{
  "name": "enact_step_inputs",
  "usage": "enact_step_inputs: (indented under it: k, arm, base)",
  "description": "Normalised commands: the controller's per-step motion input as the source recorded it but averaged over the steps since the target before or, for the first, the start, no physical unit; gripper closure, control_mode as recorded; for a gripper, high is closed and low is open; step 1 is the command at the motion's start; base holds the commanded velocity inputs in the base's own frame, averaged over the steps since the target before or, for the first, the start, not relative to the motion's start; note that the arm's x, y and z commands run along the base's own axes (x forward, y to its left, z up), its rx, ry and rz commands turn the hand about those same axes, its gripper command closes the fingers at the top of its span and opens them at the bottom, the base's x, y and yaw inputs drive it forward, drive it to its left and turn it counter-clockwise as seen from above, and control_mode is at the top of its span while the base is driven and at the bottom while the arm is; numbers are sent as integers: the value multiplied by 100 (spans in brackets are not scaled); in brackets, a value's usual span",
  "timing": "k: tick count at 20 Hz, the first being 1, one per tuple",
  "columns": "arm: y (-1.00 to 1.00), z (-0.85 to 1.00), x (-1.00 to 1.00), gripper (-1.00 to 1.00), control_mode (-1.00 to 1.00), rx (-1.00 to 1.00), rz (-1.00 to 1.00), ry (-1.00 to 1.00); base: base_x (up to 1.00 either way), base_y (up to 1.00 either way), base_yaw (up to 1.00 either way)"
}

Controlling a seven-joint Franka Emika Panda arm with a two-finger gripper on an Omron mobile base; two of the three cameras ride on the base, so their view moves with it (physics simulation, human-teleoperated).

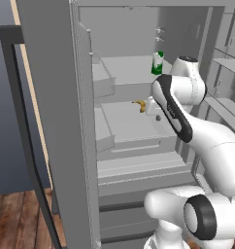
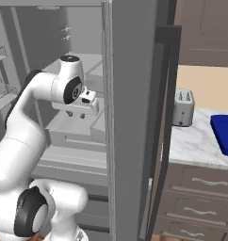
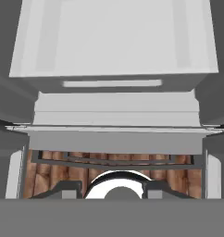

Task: Take out the milk from the fridge and place it on the tray on the counter. Then take the sugar cube near the tray and place it in the tray.

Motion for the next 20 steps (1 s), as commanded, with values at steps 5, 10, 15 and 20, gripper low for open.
enact_step_inputs:
  k: [5, 10, 15, 20]
  arm:
    - [1, 0, -37, -100, -100, 0, 0, -2]
    - [5, 15, -26, -100, -100, -2, 0, -9]
    - [-3, 52, -9, -100, -100, -3, 3, -27]
    - [-5, 51, 3, -100, -100, -1, 2, -29]
  base:
    - [0, 0, 0]
    - [0, 0, 0]
    - [0, 0, 0]
    - [0, 0, 0]
